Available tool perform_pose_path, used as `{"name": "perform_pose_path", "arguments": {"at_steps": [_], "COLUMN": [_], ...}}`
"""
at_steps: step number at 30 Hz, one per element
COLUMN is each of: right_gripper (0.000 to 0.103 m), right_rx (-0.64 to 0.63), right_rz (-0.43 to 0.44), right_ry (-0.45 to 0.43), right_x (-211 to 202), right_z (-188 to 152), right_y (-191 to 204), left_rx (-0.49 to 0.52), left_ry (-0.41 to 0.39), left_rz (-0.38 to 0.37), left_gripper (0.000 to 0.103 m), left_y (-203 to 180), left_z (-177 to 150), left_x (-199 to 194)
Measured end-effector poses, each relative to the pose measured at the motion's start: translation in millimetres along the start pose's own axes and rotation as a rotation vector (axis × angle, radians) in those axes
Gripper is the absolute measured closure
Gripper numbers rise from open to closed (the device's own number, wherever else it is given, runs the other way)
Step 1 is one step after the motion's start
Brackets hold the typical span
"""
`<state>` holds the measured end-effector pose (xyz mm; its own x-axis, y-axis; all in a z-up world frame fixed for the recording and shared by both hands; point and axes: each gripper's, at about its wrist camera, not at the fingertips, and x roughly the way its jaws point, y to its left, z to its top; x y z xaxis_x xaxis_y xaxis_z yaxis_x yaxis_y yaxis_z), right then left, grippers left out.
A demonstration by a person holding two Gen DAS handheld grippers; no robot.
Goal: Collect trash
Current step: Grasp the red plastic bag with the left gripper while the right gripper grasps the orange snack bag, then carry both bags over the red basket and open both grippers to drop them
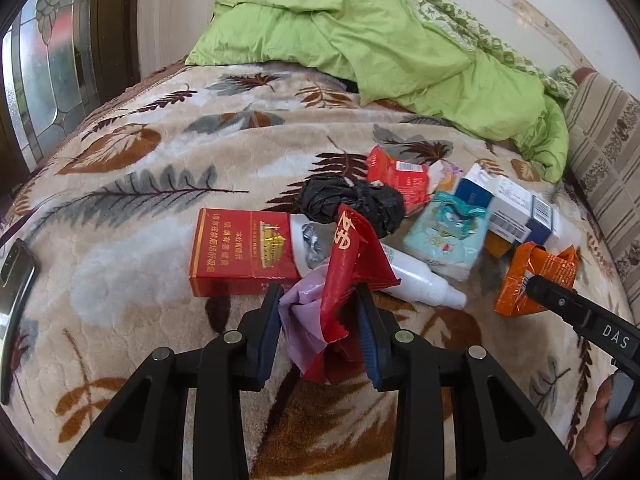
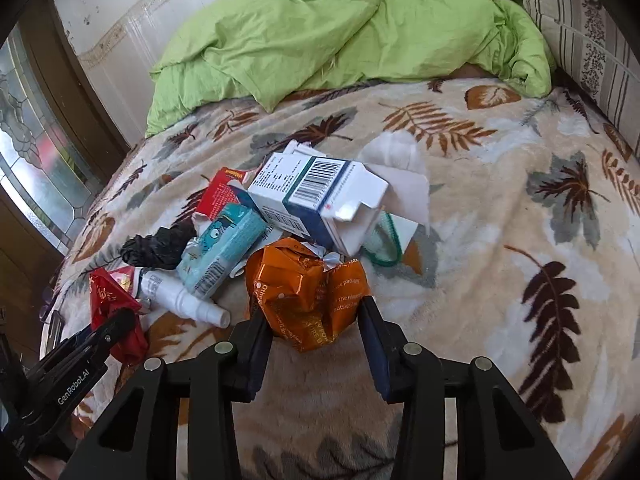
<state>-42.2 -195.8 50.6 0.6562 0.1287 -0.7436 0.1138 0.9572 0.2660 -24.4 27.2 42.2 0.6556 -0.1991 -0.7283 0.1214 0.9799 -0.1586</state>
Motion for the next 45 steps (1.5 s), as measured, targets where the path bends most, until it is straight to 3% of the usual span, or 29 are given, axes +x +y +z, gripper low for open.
{"name": "perform_pose_path", "arguments": {"at_steps": [9, 19, 26, 30, 39, 45], "right_gripper": [0.058, 0.058, 0.058, 0.058, 0.058, 0.058], "right_rx": [-0.016, 0.023, 0.101, 0.165, 0.329, 0.463], "right_rz": [-0.003, 0.020, 0.033, 0.012, -0.258, -0.375], "right_ry": [-0.073, -0.143, -0.198, -0.211, -0.289, -0.274], "right_x": [-34.7, -71.5, -127.7, -169.6, -285.0, -319.6], "right_z": [-11.0, -17.1, -42.0, -66.6, -131.0, -170.7], "right_y": [0.1, -10.4, -44.4, -82.1, -195.4, -251.9], "left_rx": [0.047, 0.182, 0.280, 0.342, 0.552, 0.680], "left_ry": [-0.054, -0.093, -0.087, -0.047, 0.014, 0.140], "left_rz": [-0.091, -0.170, -0.289, -0.399, -0.658, -0.796], "left_gripper": [0.069, 0.069, 0.069, 0.069, 0.069, 0.069], "left_y": [-17.4, -59.5, -103.2, -138.0, -265.3, -354.4], "left_z": [-4.6, -18.9, -36.5, -47.3, -88.2, -130.6], "left_x": [-22.7, -45.1, -66.0, -78.8, -137.9, -156.8]}}
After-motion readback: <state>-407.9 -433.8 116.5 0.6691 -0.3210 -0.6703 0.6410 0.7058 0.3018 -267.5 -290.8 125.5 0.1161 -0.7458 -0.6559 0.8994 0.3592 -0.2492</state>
